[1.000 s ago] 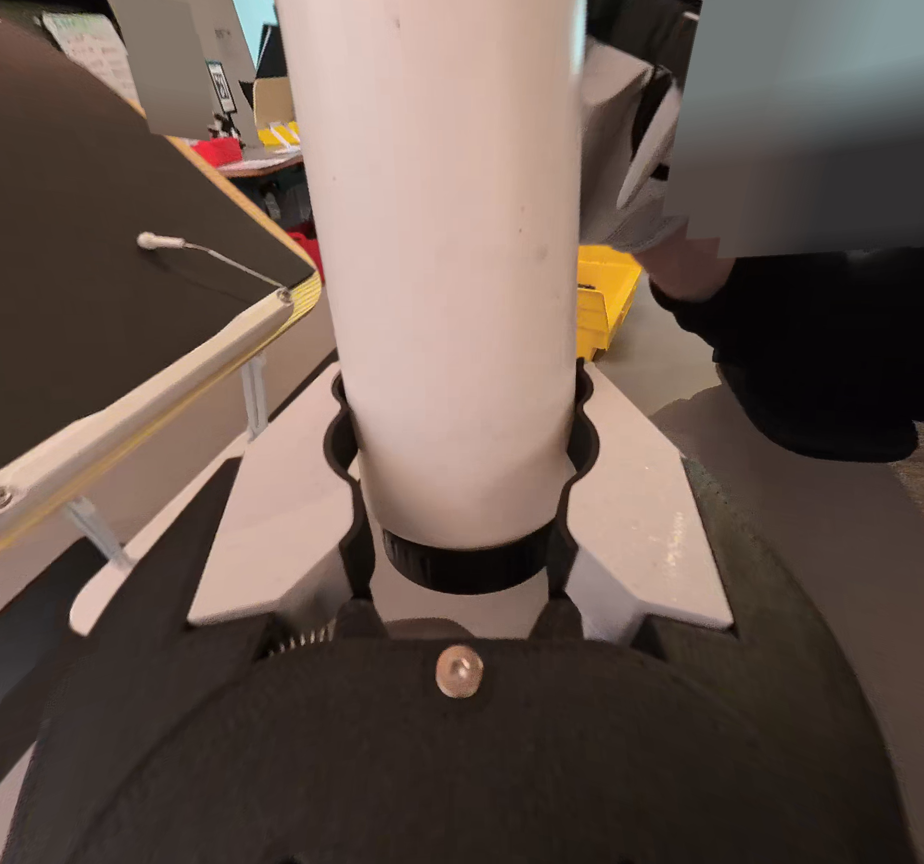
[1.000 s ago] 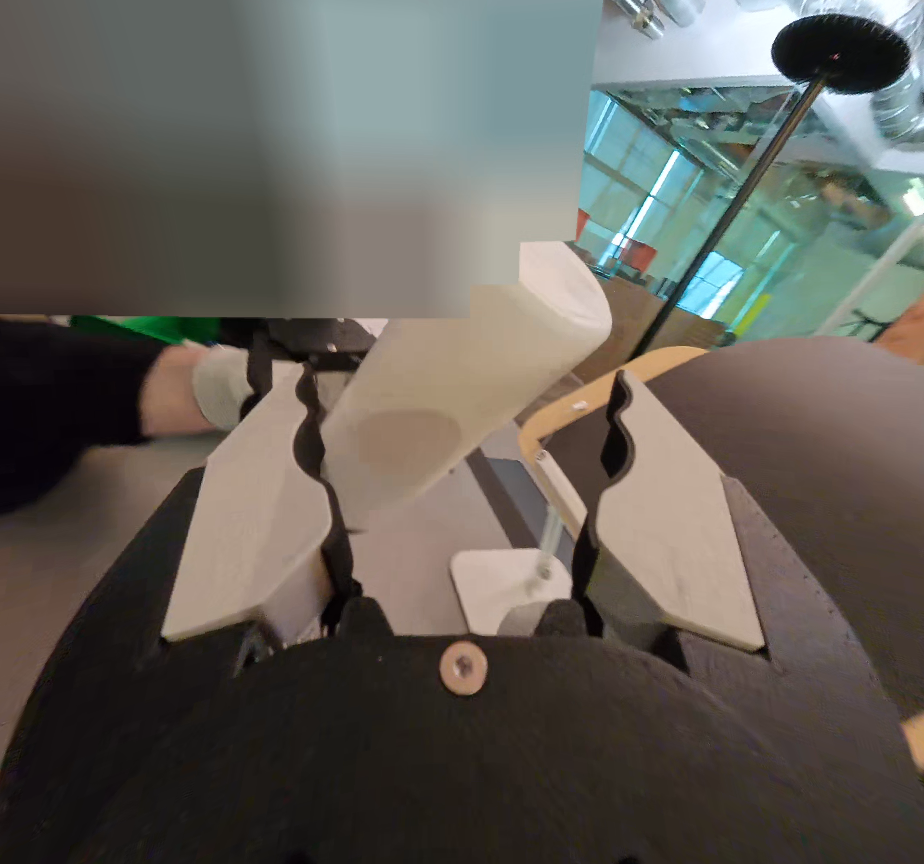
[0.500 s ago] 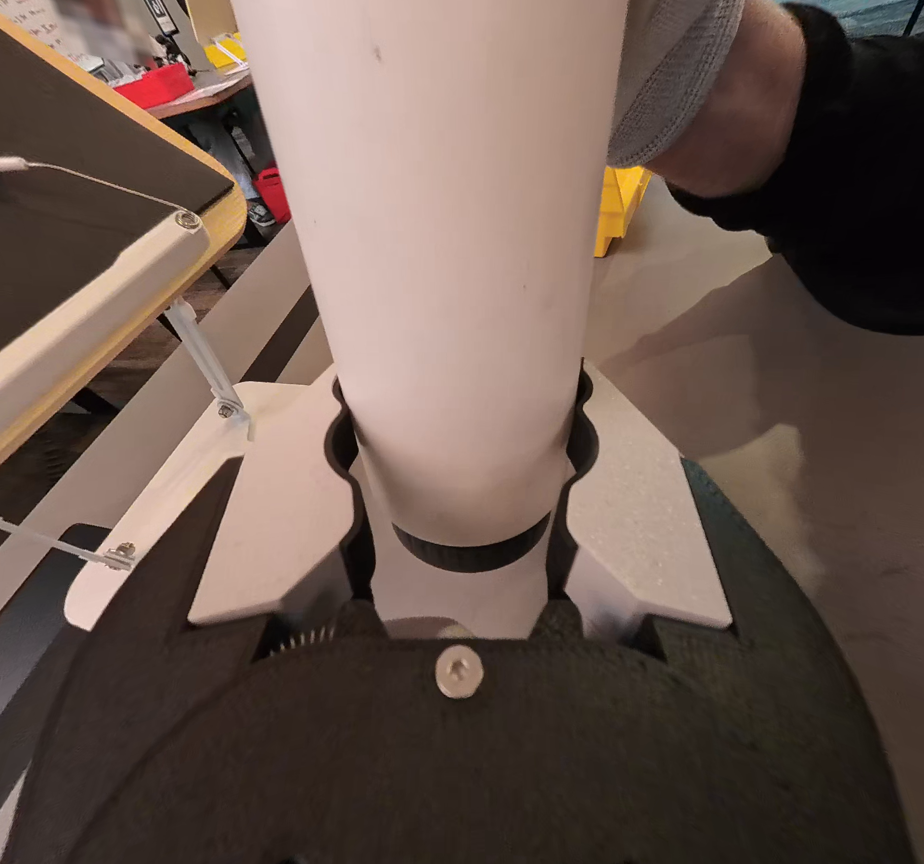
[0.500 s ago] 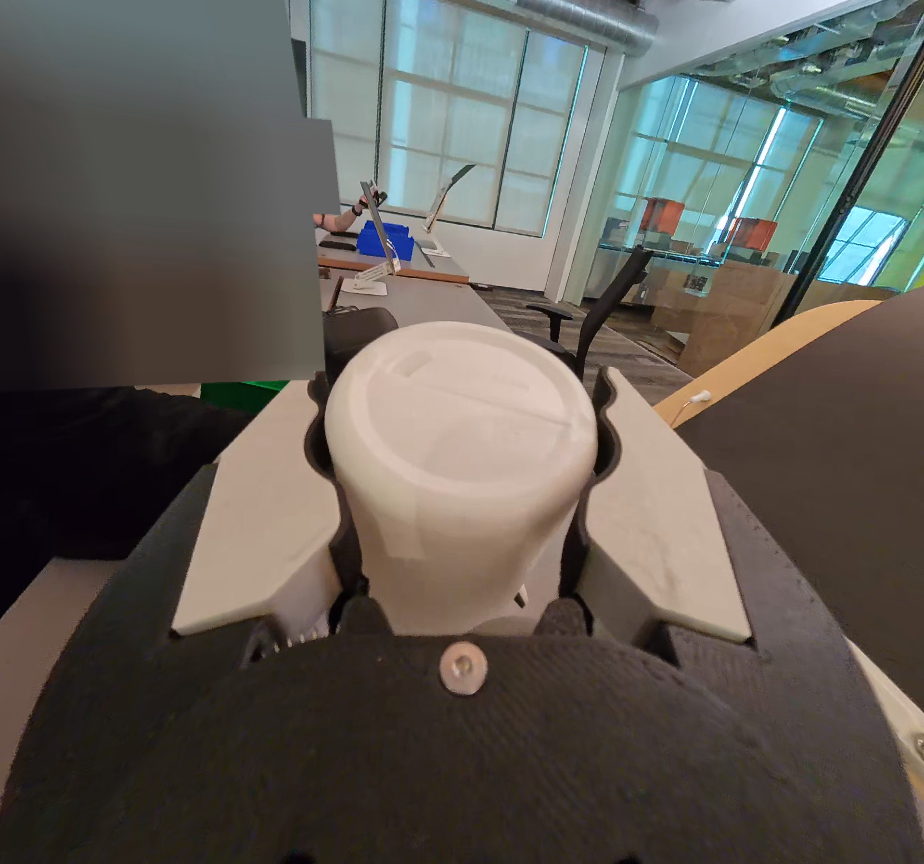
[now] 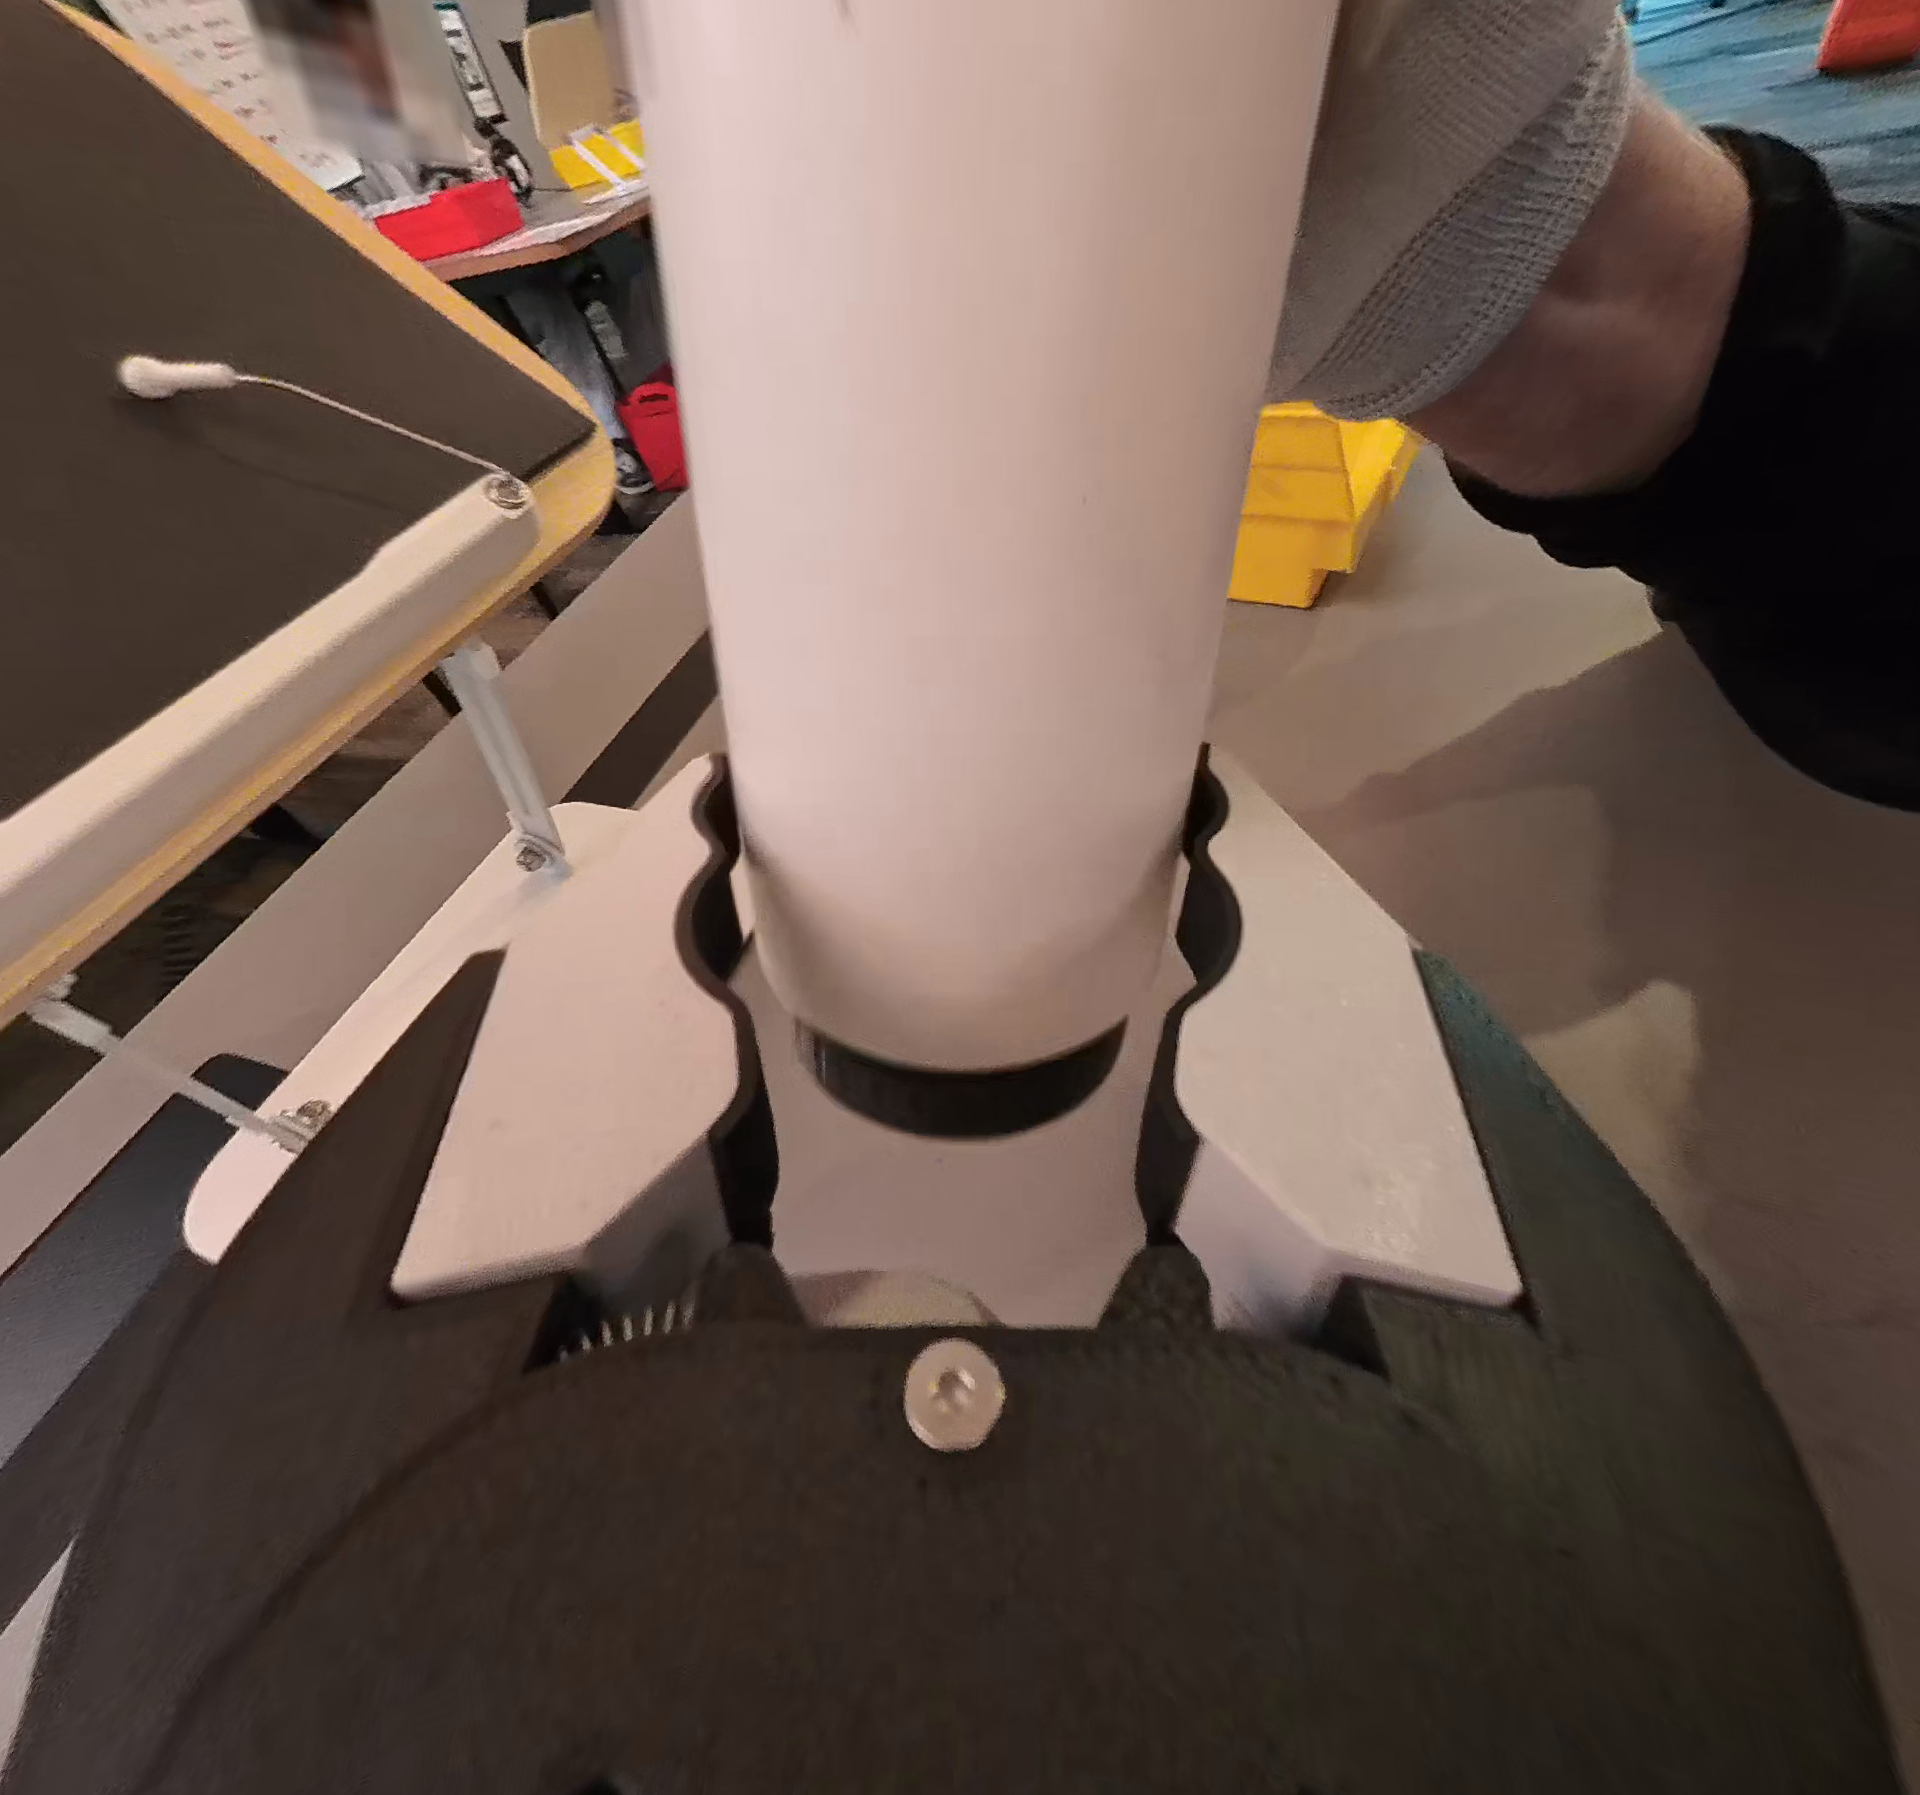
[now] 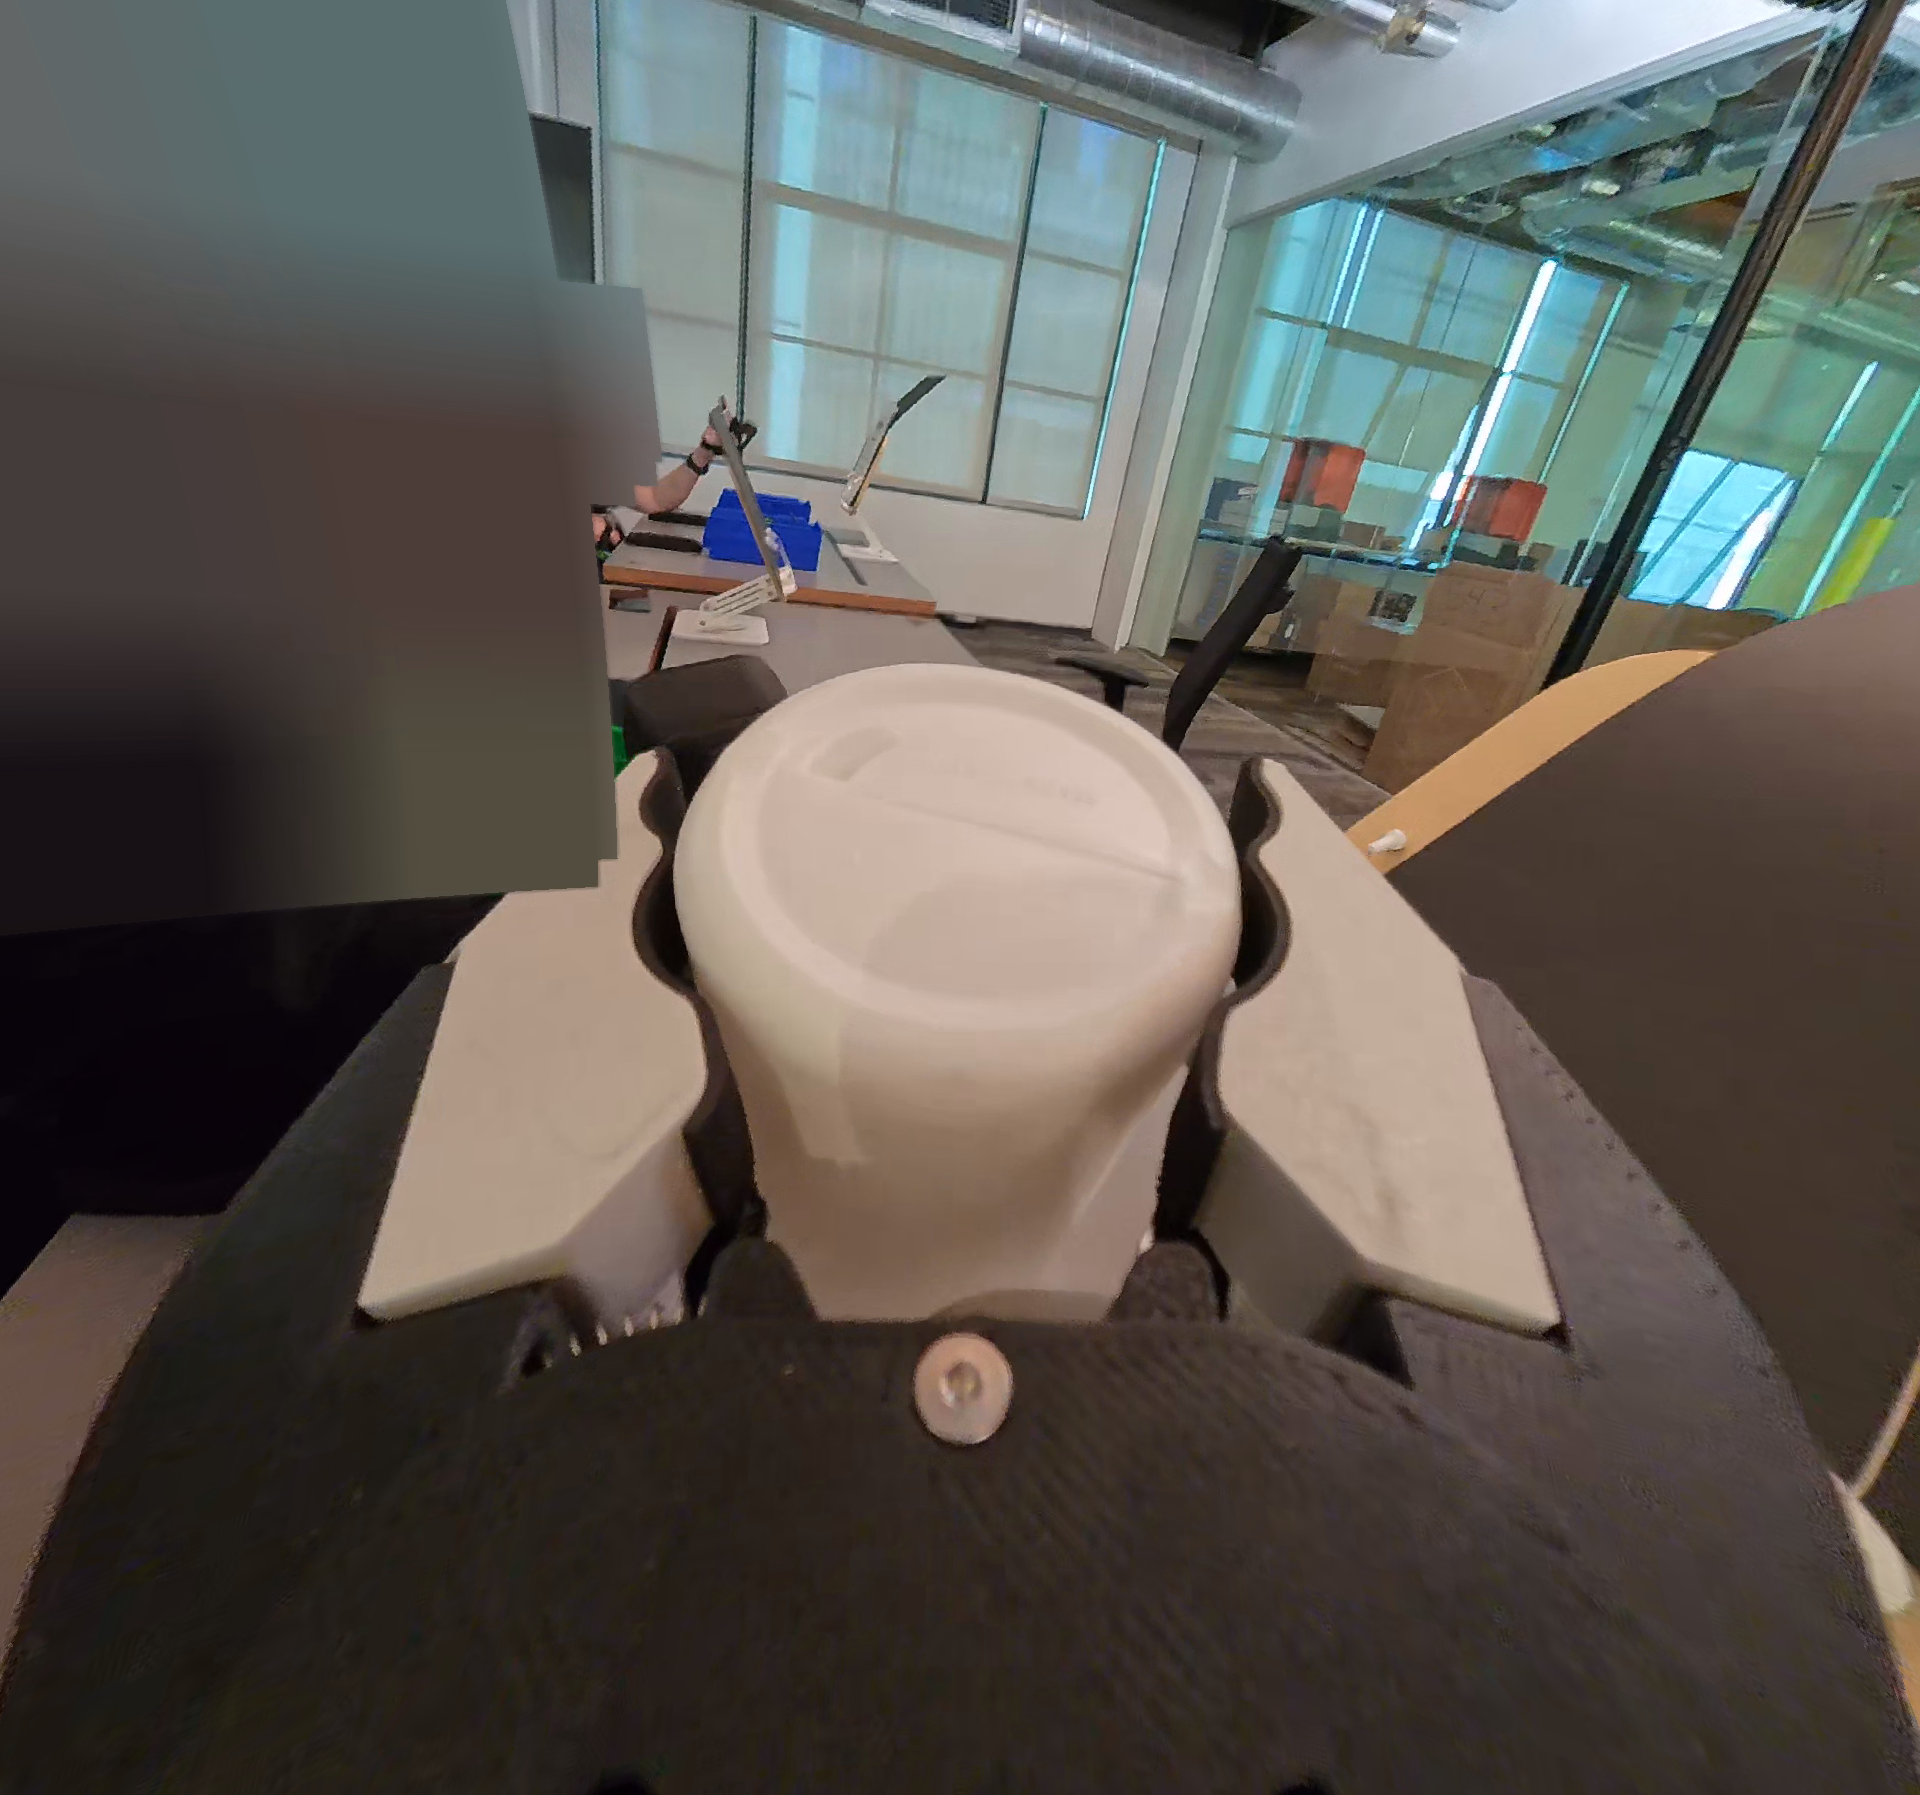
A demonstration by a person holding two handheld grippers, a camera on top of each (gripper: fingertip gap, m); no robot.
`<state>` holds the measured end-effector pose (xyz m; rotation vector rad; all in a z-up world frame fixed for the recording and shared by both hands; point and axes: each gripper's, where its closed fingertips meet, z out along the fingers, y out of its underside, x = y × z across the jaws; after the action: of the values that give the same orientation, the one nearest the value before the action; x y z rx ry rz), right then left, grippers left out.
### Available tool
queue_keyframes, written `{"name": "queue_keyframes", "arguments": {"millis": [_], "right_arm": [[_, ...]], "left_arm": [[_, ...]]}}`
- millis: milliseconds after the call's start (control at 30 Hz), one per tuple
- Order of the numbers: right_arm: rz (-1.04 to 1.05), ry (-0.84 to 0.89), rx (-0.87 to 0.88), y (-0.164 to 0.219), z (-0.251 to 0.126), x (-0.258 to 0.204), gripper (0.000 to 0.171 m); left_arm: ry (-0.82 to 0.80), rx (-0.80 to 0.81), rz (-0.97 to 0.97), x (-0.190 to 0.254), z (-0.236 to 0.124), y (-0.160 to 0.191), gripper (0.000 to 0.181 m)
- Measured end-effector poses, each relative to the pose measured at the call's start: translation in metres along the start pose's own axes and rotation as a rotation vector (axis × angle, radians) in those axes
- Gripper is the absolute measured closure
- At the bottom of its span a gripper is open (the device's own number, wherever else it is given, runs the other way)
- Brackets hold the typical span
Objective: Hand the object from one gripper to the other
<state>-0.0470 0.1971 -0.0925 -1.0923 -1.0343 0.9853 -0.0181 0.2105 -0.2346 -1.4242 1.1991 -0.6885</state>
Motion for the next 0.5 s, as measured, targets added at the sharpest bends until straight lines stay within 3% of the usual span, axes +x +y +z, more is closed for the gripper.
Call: {"name": "queue_keyframes", "arguments": {"millis": [167,500], "right_arm": [[-0.013,0.075,0.073,-0.022,-0.020,0.020,0.068],[0.049,0.049,0.298,-0.074,-0.059,0.026,0.069]], "left_arm": [[0.009,0.095,-0.119,-0.008,-0.012,-0.019,0.099],[0.206,0.148,-0.396,0.002,0.002,0.007,0.095]]}}
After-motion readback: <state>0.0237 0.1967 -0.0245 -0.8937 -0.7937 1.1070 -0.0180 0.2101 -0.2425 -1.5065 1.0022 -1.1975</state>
